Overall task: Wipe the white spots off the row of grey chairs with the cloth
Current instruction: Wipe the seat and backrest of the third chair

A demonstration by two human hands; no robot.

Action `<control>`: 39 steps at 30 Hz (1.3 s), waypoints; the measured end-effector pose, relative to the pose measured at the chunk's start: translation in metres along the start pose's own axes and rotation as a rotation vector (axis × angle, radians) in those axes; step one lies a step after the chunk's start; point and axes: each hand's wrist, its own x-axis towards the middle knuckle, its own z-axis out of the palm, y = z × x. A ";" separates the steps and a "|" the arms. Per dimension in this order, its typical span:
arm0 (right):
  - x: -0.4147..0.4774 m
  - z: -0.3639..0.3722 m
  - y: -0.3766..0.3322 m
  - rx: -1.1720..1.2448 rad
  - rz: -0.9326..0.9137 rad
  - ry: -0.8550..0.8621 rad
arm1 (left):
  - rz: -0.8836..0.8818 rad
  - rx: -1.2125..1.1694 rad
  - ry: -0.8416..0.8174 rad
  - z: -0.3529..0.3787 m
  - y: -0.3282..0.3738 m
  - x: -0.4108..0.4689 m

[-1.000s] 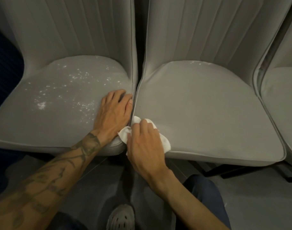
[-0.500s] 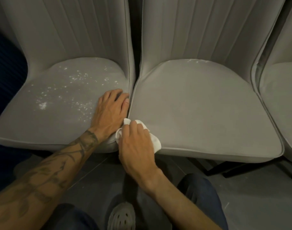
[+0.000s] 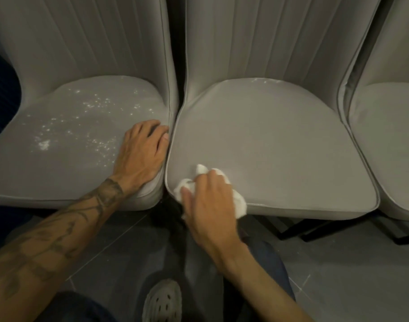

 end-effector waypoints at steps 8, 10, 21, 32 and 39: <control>-0.009 0.002 0.034 0.121 0.027 0.213 | 0.001 0.017 -0.003 0.001 -0.001 0.002; -0.019 0.000 0.061 0.063 0.017 0.261 | 0.001 0.013 0.000 0.001 -0.001 0.002; -0.023 -0.025 0.140 0.133 0.251 0.350 | 0.020 0.034 0.026 0.000 0.002 0.002; 0.137 -0.010 0.072 0.132 -0.006 0.061 | 0.090 0.064 -0.015 0.009 0.018 0.060; 0.218 -0.028 0.191 0.052 0.479 0.150 | 0.161 0.048 0.017 0.023 0.023 0.103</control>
